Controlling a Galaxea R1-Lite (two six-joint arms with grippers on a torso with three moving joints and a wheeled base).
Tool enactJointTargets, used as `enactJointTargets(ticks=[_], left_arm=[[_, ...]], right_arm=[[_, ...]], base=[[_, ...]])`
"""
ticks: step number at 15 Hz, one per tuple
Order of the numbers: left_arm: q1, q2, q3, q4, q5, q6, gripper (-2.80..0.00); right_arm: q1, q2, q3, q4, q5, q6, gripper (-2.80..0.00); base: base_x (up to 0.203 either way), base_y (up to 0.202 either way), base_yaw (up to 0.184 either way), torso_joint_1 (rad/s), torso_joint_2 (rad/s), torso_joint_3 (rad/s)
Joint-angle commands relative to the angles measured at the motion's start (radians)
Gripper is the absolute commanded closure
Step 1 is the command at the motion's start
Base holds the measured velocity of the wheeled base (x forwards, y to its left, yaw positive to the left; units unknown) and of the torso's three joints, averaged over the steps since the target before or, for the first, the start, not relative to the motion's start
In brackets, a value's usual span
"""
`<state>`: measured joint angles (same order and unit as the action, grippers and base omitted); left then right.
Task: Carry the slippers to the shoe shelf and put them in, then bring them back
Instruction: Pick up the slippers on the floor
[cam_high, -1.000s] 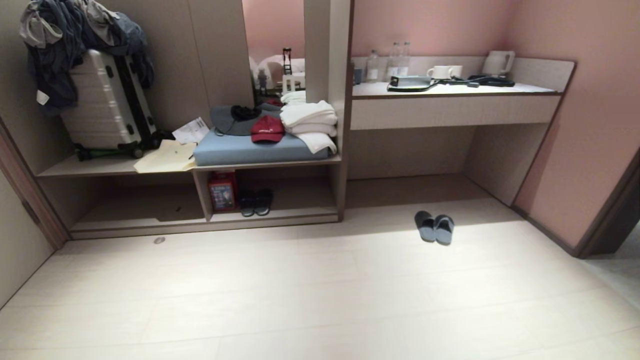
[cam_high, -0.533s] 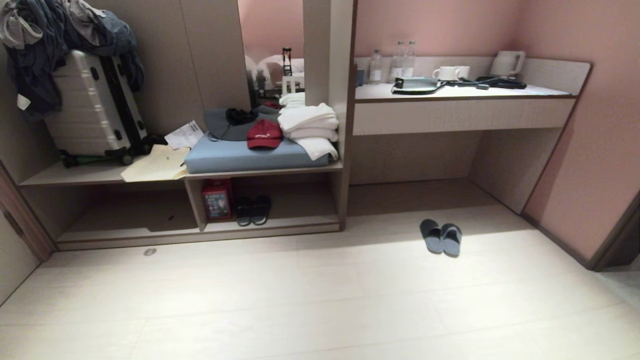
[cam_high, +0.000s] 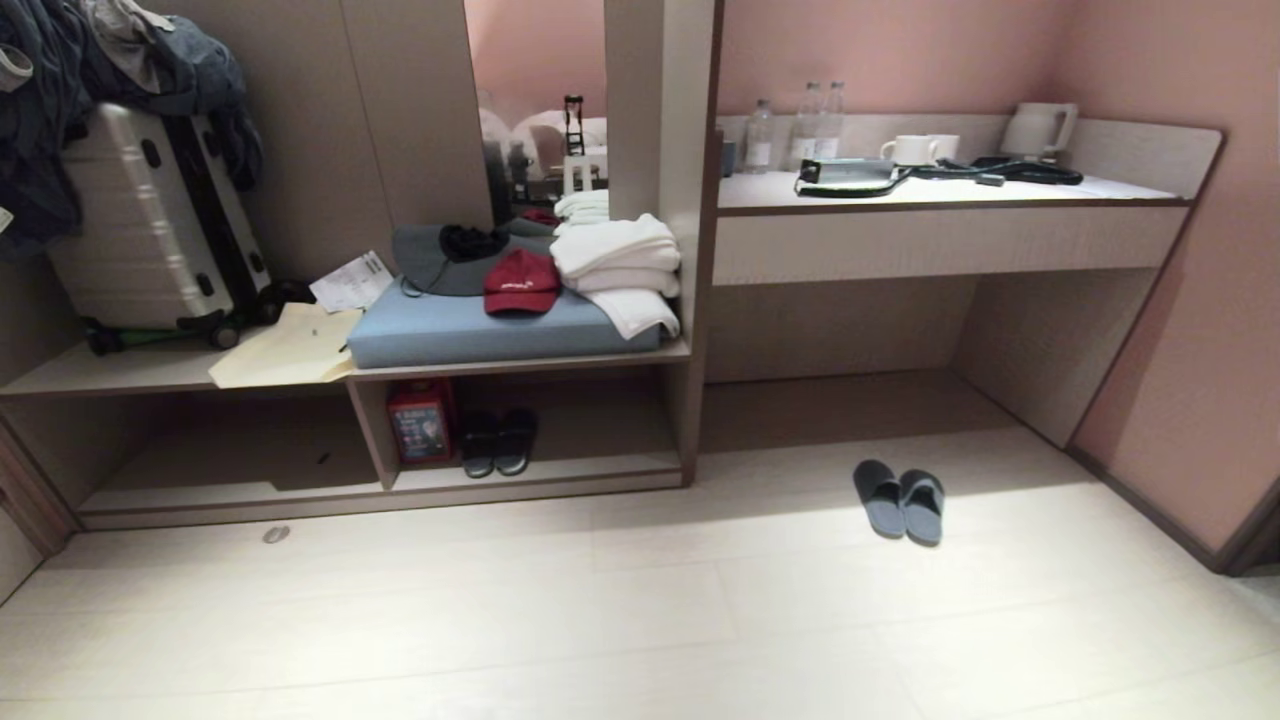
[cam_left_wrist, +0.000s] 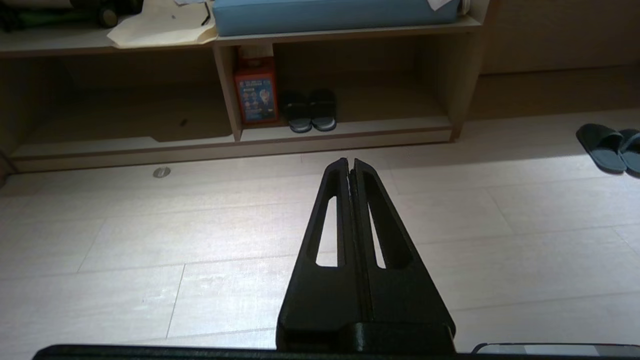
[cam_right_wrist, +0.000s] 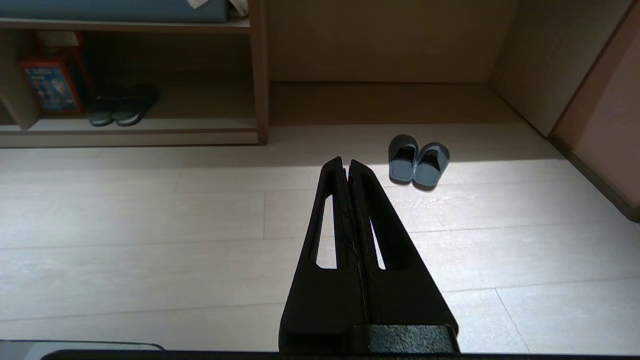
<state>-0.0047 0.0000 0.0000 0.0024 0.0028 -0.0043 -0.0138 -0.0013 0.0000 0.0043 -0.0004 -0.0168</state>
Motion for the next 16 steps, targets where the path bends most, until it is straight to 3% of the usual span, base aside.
enactJointTargets(ticks=[1, 16], left_arm=[[0.000, 0.000, 0.002, 0.001, 0.000, 0.000, 0.00], [0.000, 0.000, 0.002, 0.001, 0.000, 0.000, 0.00]], right_arm=[[0.000, 0.000, 0.002, 0.000, 0.000, 0.000, 0.00], [0.000, 0.000, 0.002, 0.000, 0.000, 0.000, 0.00]], base=[[0.195, 0.000, 0.004, 0.002, 0.00, -0.005], [0.195, 0.000, -0.001, 0.004, 0.00, 0.002]])
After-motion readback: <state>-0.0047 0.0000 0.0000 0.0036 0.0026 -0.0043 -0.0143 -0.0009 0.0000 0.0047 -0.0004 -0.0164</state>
